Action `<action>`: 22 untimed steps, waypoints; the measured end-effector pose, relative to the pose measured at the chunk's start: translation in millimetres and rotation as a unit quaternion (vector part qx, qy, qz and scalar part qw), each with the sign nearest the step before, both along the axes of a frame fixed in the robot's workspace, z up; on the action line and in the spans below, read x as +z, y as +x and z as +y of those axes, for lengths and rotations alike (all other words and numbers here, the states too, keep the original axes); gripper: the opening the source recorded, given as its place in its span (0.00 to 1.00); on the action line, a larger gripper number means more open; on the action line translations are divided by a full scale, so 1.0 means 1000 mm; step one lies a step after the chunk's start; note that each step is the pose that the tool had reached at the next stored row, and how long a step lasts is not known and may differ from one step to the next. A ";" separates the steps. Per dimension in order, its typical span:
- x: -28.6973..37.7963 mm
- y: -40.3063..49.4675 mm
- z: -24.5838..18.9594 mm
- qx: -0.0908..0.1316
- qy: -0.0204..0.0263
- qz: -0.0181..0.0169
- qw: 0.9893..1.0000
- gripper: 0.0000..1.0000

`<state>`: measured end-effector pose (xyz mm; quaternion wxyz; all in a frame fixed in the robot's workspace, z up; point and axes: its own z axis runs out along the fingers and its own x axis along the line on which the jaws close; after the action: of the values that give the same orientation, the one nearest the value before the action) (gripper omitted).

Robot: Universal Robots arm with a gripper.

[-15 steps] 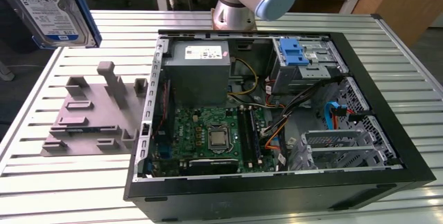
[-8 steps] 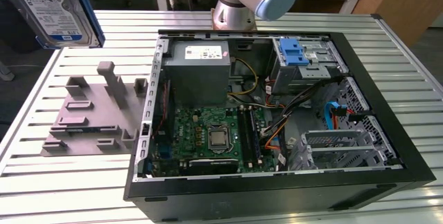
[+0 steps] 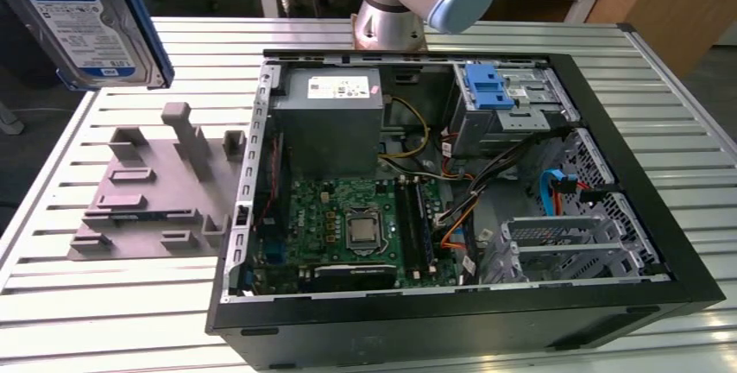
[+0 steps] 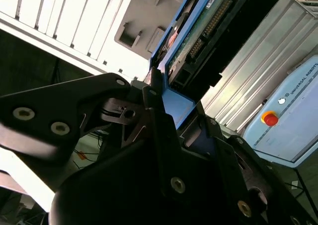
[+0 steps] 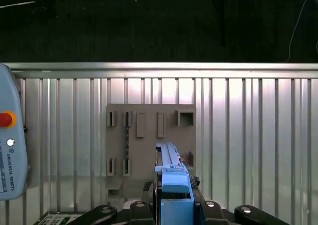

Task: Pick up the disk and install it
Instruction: 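Pick up the disk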

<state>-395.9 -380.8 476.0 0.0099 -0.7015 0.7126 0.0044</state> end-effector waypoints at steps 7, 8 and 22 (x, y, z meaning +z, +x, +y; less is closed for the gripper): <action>0.0000 0.0188 -0.0051 0.000 0.000 0.001 1.000 0.37; 0.0000 0.0221 -0.0054 0.000 0.000 0.001 1.000 0.37; -0.0004 0.0443 -0.0248 0.000 0.000 0.001 1.000 0.37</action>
<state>-351.6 -405.6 475.6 0.0089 -0.7015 0.7126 0.0053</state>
